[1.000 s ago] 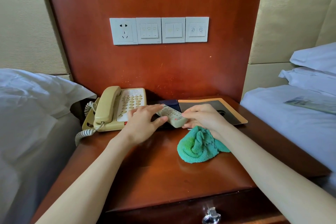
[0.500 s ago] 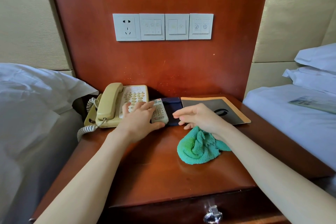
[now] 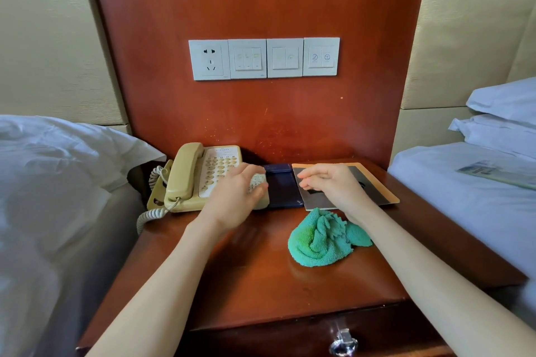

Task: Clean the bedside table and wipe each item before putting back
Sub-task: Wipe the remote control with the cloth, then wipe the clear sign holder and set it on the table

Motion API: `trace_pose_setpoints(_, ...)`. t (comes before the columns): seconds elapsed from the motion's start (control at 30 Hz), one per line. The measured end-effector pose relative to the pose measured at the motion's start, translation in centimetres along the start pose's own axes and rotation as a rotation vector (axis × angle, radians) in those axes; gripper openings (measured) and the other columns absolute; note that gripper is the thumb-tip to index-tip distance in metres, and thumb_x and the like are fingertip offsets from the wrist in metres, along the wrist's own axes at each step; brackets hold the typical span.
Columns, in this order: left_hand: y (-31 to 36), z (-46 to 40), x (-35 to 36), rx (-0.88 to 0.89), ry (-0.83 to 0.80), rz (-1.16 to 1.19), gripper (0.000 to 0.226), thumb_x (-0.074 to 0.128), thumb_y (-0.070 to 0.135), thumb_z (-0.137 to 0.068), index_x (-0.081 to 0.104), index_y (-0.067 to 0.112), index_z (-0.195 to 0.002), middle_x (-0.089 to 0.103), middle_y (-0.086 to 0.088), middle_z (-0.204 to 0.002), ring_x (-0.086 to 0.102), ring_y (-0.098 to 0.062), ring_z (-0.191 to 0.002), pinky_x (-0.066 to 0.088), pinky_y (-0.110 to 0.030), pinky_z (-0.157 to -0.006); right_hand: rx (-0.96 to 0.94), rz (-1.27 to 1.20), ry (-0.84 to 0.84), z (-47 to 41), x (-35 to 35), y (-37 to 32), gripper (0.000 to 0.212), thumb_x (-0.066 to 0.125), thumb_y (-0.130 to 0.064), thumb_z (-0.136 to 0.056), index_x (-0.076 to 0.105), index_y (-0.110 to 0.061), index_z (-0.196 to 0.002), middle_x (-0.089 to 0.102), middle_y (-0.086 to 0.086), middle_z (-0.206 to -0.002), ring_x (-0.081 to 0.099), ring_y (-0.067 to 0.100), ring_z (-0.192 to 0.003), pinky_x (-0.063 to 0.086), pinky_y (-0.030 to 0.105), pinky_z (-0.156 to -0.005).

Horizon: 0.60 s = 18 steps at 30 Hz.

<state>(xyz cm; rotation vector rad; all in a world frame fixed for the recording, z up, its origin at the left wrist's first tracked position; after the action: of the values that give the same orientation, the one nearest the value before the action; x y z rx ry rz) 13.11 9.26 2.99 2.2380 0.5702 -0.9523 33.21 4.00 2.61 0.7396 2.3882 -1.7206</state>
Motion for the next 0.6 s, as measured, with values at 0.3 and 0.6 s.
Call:
trace_pose_setpoints(0.3,2.8,0.8,-0.4,0.049,-0.023,0.091,0.014,0.046,0.019,-0.096,0.053,0.031,-0.095,0.064,0.011,-0.076,0.058,-0.006,-0.070,0.046,-0.027,-0.067,-0.022,0.149,0.185,0.9,-2.3,-0.6,0.024,0.055,-0.010,-0.087,0.072,-0.026,-0.080,0.071,-0.009,-0.077,0.064,0.004,-0.072,0.045,0.018,-0.069)
trace_pose_setpoints(0.6,8.4,-4.3,0.2,0.016,-0.088,0.098,0.019,0.041,0.019,-0.094,0.057,0.027,-0.089,0.068,0.000,-0.077,0.064,-0.027,-0.075,0.053,-0.045,-0.075,-0.054,0.305,0.314,2.5,-13.0,-1.8,0.023,0.057,-0.008,-0.091,0.071,-0.025,-0.084,0.067,-0.011,-0.090,0.058,-0.004,-0.085,0.037,0.003,-0.070)
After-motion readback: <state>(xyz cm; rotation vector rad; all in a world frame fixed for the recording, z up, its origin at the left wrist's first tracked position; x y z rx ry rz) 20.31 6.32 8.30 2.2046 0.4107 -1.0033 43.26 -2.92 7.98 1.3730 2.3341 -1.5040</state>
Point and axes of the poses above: each hand's wrist, its own z-axis away from the middle knuckle, its own x-axis out of the palm, y = z × x, the point moved 5 cm from there along -z, towards the middle knuckle
